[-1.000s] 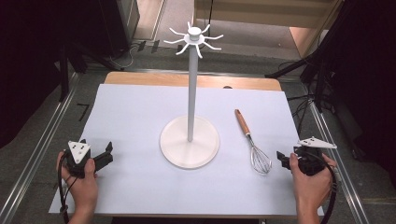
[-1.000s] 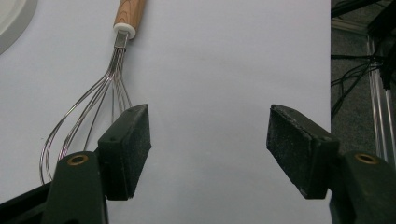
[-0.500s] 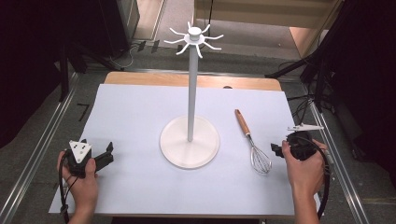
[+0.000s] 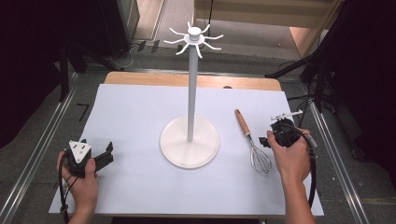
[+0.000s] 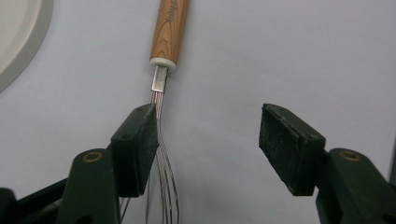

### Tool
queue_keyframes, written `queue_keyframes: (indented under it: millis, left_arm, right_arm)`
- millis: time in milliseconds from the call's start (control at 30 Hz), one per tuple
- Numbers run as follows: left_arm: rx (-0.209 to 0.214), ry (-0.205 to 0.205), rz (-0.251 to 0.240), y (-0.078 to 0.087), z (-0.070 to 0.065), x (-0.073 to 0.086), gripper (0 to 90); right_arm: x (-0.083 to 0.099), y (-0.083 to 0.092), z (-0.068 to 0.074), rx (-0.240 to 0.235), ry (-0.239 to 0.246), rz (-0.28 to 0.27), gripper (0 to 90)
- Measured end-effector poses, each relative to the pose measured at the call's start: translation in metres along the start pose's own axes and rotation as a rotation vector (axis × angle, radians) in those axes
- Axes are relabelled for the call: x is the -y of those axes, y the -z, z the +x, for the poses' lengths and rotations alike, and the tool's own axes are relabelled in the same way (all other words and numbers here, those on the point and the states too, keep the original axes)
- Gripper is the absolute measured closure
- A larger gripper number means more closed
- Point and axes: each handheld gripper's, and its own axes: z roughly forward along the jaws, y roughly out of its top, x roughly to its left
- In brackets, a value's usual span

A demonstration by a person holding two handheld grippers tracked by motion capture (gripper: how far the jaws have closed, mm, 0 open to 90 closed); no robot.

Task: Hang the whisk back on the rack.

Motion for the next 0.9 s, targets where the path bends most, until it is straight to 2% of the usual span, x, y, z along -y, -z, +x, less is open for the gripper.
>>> queue_keyframes:
  millis: [233, 367, 400, 500, 600, 667, 800, 867, 900]
  left_arm:
    - [0.000, 0.006, 0.000, 0.000, 0.001, 0.000, 13.3]
    - [0.001, 0.009, 0.001, 0.000, 0.001, 0.000, 13.3]
    - [0.000, 0.008, 0.002, 0.000, 0.001, 0.000, 13.3]
    - [0.000, 0.003, 0.001, 0.000, 0.001, 0.000, 13.3]
    - [0.000, 0.001, 0.001, 0.000, 0.001, 0.000, 13.3]
    - [0.000, 0.001, 0.001, 0.000, 0.001, 0.000, 13.2]
    - [-0.003, 0.000, 0.000, 0.000, 0.000, 0.000, 13.3]
    - [-0.003, 0.000, 0.000, 0.000, 0.000, 0.000, 13.3]
    - [-0.003, 0.000, -0.001, 0.000, 0.000, 0.000, 13.2]
  right_arm:
    - [-0.011, -0.009, 0.006, -0.013, 0.003, 0.022, 45.2]
    - [-0.016, -0.018, 0.012, -0.036, 0.002, 0.076, 46.9]
    - [-0.017, -0.023, 0.015, -0.055, -0.003, 0.114, 48.0]
    - [-0.018, -0.028, 0.018, -0.056, -0.017, 0.140, 48.9]
    - [-0.020, -0.035, 0.019, -0.040, -0.026, 0.161, 44.7]
    - [-0.022, -0.038, 0.019, -0.048, -0.050, 0.171, 41.7]
    - [-0.023, -0.040, 0.017, -0.057, -0.049, 0.193, 42.0]
    - [-0.023, -0.041, 0.017, -0.065, -0.059, 0.206, 44.4]
    - [-0.023, -0.042, 0.017, -0.080, -0.063, 0.223, 50.9]
